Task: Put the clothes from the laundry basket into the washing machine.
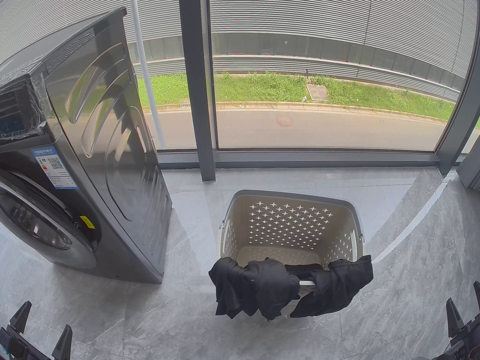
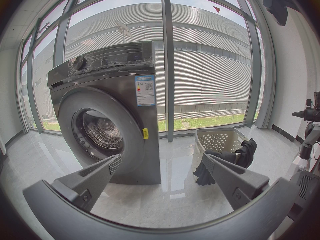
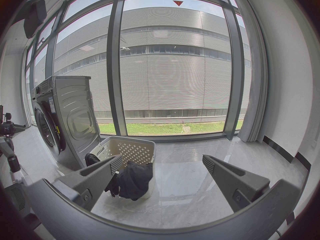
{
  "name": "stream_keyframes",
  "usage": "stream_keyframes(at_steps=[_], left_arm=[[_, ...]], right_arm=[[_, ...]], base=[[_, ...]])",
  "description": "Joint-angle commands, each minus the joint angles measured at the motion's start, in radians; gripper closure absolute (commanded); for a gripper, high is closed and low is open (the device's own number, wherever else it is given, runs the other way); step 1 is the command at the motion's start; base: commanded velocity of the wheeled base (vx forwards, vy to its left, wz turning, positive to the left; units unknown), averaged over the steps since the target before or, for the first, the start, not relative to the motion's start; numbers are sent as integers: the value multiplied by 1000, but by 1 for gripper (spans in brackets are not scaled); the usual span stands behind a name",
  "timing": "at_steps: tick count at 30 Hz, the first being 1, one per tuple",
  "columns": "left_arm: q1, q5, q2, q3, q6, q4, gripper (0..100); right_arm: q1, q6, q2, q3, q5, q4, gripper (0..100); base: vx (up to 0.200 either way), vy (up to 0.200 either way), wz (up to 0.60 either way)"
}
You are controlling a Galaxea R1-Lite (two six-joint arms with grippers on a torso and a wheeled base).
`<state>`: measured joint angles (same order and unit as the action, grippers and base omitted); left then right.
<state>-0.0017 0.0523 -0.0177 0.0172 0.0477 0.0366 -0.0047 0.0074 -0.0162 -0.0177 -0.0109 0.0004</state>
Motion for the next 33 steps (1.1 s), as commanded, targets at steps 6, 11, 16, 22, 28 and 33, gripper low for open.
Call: stream_keyframes(at_steps=[6,11,16,22,28,33], left_arm=[[2,0,18,-17,0,0,0],[0,0,18,-17,0,0,0],[0,0,18,-17,0,0,0],[0,0,18,-17,1,0,0],[0,0,18,-17,1,0,0],[0,0,18,-17,1,0,0]], right_arm=[[0,0,16,18,0,0,0],[-1,0,16,18,0,0,0],[-1,0,16,18,0,0,0],[-1,0,16,18,0,0,0],[-1,0,16,18,0,0,0],[-1,0,16,18,0,0,0]], base=[[0,200,0],[0,200,0],[0,200,0],[0,200,0],[0,200,0],[0,200,0]])
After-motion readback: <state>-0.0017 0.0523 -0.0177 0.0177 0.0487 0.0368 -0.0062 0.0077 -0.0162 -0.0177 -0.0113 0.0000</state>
